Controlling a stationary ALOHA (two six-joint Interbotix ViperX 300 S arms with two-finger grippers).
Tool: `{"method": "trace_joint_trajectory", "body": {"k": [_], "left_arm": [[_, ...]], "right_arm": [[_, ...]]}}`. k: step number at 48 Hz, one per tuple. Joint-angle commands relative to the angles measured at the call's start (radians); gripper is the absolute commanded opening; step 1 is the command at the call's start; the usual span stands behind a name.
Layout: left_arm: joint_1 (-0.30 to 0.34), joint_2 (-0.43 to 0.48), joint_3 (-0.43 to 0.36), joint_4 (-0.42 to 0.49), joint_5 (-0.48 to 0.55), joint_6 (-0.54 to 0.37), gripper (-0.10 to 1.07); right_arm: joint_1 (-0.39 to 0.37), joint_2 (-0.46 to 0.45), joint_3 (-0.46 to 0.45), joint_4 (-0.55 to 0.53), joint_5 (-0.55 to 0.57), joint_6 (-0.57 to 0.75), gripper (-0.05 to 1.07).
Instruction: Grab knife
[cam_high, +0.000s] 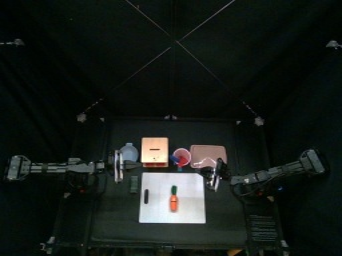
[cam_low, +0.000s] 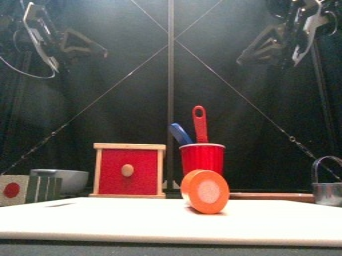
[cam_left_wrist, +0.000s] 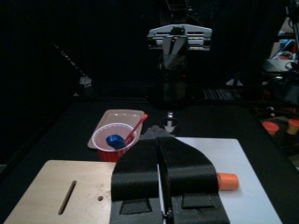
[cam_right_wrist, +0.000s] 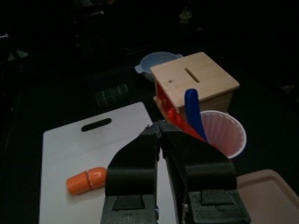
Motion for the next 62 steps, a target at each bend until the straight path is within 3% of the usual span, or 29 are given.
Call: {"method": "trace_joint_trajectory", "body": {"k": [1, 6, 10, 21, 33, 39, 46, 56, 62], "left_arm": [[-0.002, 0.003, -0.021, 0.006, -0.005, -0.002, 0.09], [-0.003, 0.003, -0.02, 0.006, -0.005, -0.002, 0.09], [-0.003, 0.003, -0.02, 0.008, -0.005, 0.0, 0.09], [0.006, 0.003, -0.014, 0.017, -0.005, 0.0, 0.09], [0.029, 0.005, 0.006, 0.031, -0.005, 0.0, 0.09], [0.031, 0.005, 0.014, 0.034, -0.005, 0.002, 0.09], [0.031, 0.003, 0.015, 0.052, -0.003, 0.0, 0.09], [0.026, 0.003, 0.02, 0.067, -0.005, -0.002, 0.09], [0.025, 0.003, 0.02, 0.067, -0.005, -0.002, 0.09]], "right_arm": [[-0.029, 0.017, -0.043, 0.025, -0.005, -0.003, 0.45], [-0.046, 0.049, -0.066, 0.028, -0.005, -0.003, 0.47], [-0.052, 0.078, -0.081, 0.026, -0.005, -0.005, 0.56], [-0.06, 0.158, -0.135, 0.066, -0.008, -0.005, 1.05], [-0.067, 0.247, -0.212, 0.106, -0.058, -0.009, 1.01], [-0.069, 0.285, -0.264, 0.152, -0.063, -0.078, 1.01], [-0.084, 0.322, -0.341, 0.333, -0.048, -0.344, 1.01], [-0.123, 0.391, -0.469, 0.893, 0.225, -0.937, 1.0], [-0.153, 0.442, -0.541, 1.085, 0.253, -1.12, 1.0]]}}
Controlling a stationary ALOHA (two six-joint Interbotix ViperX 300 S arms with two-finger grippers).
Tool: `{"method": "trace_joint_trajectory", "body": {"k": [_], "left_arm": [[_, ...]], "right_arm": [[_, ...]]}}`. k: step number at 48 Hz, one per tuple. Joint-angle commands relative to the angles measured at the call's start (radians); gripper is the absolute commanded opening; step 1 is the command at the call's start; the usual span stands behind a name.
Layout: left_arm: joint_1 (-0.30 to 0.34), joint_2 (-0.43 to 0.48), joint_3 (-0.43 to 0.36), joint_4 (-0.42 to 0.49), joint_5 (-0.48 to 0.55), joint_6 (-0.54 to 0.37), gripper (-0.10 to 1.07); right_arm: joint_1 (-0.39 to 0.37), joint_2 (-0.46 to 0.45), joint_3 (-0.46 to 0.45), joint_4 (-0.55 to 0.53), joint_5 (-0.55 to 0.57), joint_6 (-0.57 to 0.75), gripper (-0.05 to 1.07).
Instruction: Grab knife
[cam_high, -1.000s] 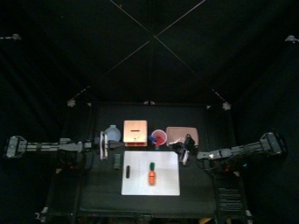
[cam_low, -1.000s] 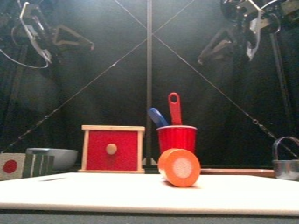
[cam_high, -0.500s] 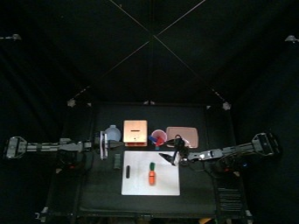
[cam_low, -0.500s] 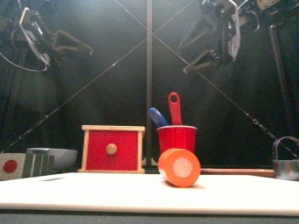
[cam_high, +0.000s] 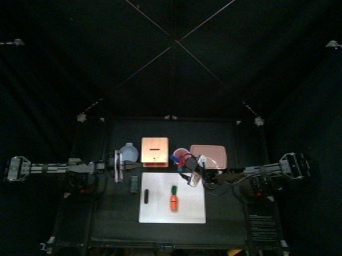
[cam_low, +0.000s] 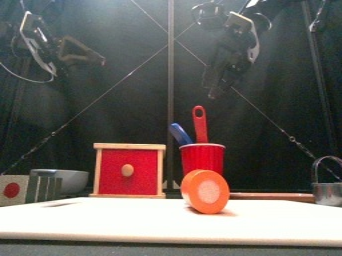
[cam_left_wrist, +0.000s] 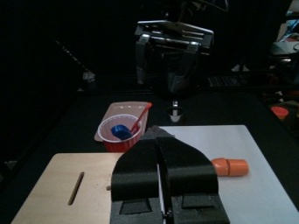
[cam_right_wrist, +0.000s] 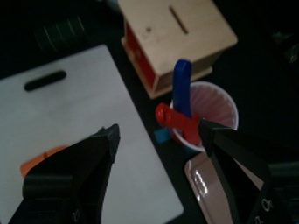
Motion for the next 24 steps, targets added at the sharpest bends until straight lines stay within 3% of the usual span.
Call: {"method": "trace_joint_trajectory", "body": {"k": [1, 9, 24], "left_arm": [[-0.002, 0.003, -0.011, 0.003, -0.005, 0.0, 0.09], [-0.002, 0.003, -0.008, 0.003, -0.005, 0.0, 0.09], [0.012, 0.003, 0.02, 0.002, -0.005, 0.0, 0.09]], "right_arm": [[-0.023, 0.008, -0.071, 0.106, 0.014, -0.061, 1.0], [-0.049, 0.043, -0.149, 0.087, 0.081, -0.075, 1.0], [-0.052, 0.242, -0.377, 0.126, 0.43, -0.087, 1.0]]}}
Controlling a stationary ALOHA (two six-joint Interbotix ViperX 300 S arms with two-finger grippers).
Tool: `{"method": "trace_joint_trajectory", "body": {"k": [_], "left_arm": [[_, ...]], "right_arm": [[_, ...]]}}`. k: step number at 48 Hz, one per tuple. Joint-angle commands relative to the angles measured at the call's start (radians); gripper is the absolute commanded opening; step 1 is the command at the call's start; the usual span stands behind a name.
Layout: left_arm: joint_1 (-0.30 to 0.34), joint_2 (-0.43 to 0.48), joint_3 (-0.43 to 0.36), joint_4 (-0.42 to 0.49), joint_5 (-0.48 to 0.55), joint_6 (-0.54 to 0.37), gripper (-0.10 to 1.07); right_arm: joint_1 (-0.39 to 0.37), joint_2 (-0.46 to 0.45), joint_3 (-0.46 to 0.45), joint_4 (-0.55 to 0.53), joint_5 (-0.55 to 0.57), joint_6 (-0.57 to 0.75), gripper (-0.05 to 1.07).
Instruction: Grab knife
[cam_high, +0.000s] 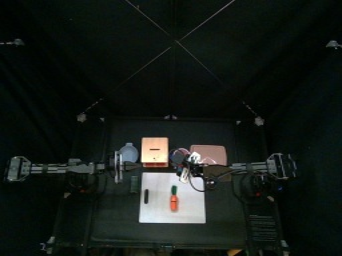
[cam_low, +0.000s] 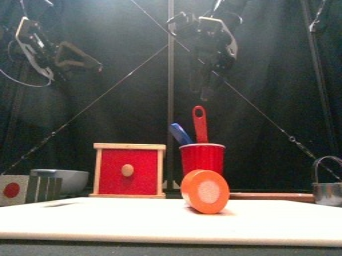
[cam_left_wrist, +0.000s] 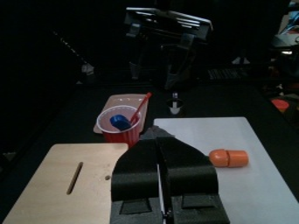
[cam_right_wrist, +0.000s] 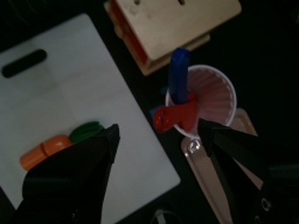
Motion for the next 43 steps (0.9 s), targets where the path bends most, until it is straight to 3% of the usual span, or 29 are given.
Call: {"method": "trace_joint_trajectory", "body": {"k": [1, 11, 25, 43], "left_arm": [[0.008, 0.0, -0.012, 0.0, -0.003, -0.002, 0.09], [0.009, 0.002, -0.011, 0.0, -0.005, -0.002, 0.09], [0.009, 0.002, -0.011, -0.002, -0.012, -0.002, 0.09], [0.009, 0.0, -0.008, -0.002, -0.012, -0.002, 0.09]], "right_arm": [[0.002, 0.048, -0.091, 0.012, 0.101, -0.003, 1.0], [-0.002, 0.15, -0.156, 0.005, 0.19, -0.003, 1.0], [-0.041, 0.206, -0.158, 0.002, 0.199, -0.005, 0.98], [-0.061, 0.207, -0.184, 0.002, 0.235, -0.003, 0.64]]}}
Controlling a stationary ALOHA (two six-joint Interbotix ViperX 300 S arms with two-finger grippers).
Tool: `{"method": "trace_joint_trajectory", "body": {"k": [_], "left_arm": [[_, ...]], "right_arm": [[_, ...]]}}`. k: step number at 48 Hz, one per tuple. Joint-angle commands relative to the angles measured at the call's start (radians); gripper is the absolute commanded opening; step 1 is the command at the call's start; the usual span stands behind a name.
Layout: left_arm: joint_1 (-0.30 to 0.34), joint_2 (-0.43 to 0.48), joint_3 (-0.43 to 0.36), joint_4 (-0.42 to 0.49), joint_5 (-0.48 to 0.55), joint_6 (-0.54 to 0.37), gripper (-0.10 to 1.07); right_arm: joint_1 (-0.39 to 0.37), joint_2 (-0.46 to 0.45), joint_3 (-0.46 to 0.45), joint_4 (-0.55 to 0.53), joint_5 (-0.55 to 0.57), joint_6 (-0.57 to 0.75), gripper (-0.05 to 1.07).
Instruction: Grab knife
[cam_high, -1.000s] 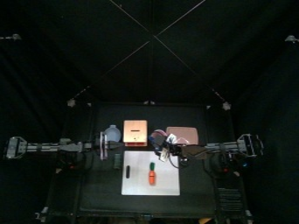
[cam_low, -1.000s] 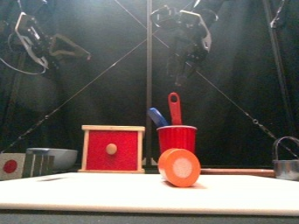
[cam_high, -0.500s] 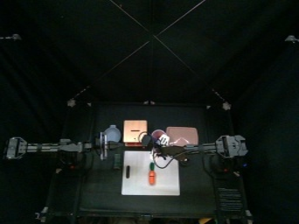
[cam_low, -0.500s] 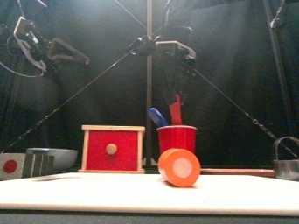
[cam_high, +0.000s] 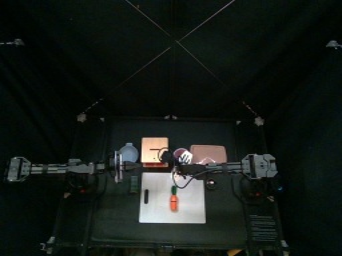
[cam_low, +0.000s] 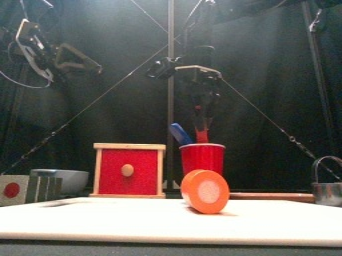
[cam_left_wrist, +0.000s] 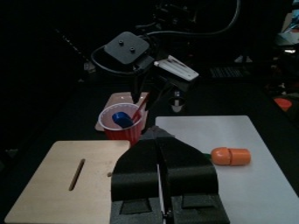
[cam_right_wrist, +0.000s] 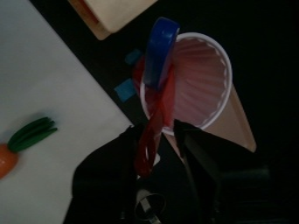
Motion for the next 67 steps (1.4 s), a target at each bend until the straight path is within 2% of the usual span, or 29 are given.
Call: {"method": "trace_joint_trajectory", "body": {"k": [1, 14, 33, 46, 53, 60, 67], "left_arm": [[0.003, 0.003, -0.009, 0.0, -0.009, 0.0, 0.09], [0.009, 0.003, -0.003, 0.0, -0.009, 0.0, 0.09], [0.009, 0.003, 0.0, 0.0, -0.009, 0.0, 0.09], [0.009, 0.003, 0.0, 0.0, -0.011, 0.0, 0.09], [0.009, 0.002, 0.002, 0.0, -0.011, 0.0, 0.09], [0.009, 0.003, 0.003, 0.0, -0.009, 0.0, 0.09], [0.011, 0.003, 0.003, 0.0, -0.009, 0.0, 0.09]], "right_arm": [[-0.006, -0.025, -0.038, -0.002, 0.009, 0.002, 0.63], [-0.006, -0.028, -0.089, -0.021, 0.084, 0.0, 0.61], [-0.006, -0.006, -0.06, -0.015, 0.092, 0.002, 0.6], [-0.017, -0.003, -0.075, -0.011, 0.092, 0.006, 0.48], [-0.023, -0.002, -0.086, -0.006, 0.092, 0.012, 0.46], [-0.021, -0.032, -0.106, -0.008, 0.097, 0.015, 0.46], [-0.015, -0.106, -0.132, -0.006, 0.12, 0.017, 0.46]]}}
